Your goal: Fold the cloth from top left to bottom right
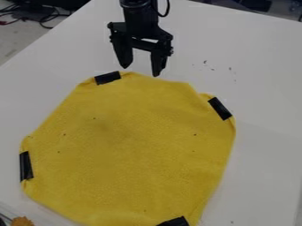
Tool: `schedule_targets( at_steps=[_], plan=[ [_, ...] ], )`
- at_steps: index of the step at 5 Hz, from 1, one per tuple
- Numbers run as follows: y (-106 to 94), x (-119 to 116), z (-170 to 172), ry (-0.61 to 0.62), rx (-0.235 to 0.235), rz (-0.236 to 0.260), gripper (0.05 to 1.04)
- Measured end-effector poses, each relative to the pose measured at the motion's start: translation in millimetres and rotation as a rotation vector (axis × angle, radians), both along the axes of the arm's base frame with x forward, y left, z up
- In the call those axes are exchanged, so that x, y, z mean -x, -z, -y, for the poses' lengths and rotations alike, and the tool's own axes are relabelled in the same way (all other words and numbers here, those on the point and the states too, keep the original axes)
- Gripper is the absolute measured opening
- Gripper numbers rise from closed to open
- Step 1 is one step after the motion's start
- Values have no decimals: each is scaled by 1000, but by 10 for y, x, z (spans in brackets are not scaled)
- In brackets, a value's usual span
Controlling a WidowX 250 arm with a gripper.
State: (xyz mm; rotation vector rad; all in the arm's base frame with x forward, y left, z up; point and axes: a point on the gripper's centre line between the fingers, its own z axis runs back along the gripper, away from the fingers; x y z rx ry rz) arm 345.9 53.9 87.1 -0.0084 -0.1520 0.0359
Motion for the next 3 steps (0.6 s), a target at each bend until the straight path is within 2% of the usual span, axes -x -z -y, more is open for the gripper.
schedule_targets(
  at_steps=[1, 2, 3],
  plan=[
    [105, 13, 4, -7, 7, -26, 1000],
    [102, -28, -56, -25, -17, 4, 1000],
    [260, -41, -334, -42, -20, -10, 1000]
  ],
)
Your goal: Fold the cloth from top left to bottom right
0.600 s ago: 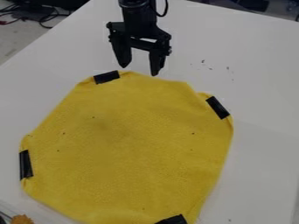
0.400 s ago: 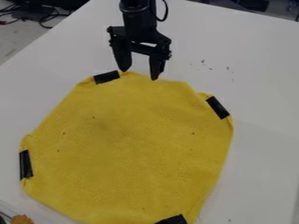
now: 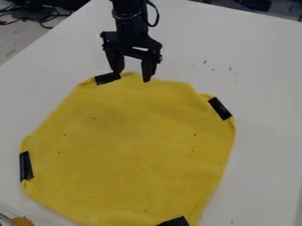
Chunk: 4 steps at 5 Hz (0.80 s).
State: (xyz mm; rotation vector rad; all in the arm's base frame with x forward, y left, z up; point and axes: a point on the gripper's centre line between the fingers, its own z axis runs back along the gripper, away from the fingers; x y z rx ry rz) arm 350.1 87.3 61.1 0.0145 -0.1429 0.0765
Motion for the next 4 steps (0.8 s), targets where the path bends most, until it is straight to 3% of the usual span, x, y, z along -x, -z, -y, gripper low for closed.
schedule_targets(
  at_steps=[2, 4],
  plan=[
    [203, -175, -563, 16, 7, -5, 1000],
    [420, -269, -702, 21, 30, -35, 1000]
  ],
)
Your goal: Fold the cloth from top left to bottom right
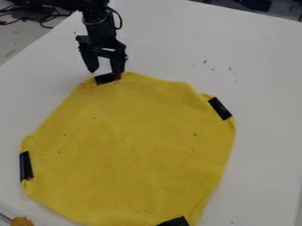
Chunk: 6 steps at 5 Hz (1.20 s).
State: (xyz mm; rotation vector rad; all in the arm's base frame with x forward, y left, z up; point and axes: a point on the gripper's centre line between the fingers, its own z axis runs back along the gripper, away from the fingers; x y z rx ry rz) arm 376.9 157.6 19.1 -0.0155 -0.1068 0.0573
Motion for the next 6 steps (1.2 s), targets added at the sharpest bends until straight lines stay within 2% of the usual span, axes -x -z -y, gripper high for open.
schedule_targets(
  at_steps=[1, 2, 4, 5, 6],
  plan=[
    [77, -45, 24, 8, 39, 2, 1000],
    [78, -21, 8, 27, 45, -5, 948],
    [74, -48, 5, 69, 45, 1, 363],
    [48, -62, -16, 68, 35, 1, 161],
    [26, -47, -65, 57, 5, -17, 70]
  ],
)
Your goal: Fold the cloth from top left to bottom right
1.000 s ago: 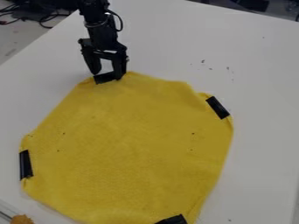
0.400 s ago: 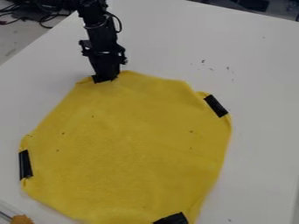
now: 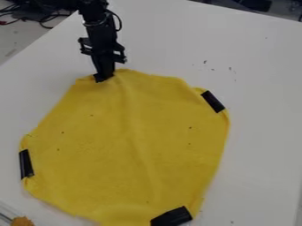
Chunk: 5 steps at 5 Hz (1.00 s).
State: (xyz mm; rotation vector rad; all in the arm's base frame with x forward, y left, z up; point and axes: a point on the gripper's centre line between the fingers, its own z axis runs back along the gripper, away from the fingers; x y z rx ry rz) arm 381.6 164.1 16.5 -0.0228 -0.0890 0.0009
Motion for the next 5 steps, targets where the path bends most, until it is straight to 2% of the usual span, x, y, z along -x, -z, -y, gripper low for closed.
schedule_targets(
  at_steps=[1, 2, 3, 4, 5],
  plan=[
    [-242, -55, -6, 0, -62, 40, 59],
    [-608, -116, 143, 25, -117, 122, 59],
    [-804, -46, 348, 57, -124, 152, 59],
    [-907, 158, 648, 67, -98, 150, 59],
    [-920, 509, 985, 73, -72, 149, 59]
  ],
)
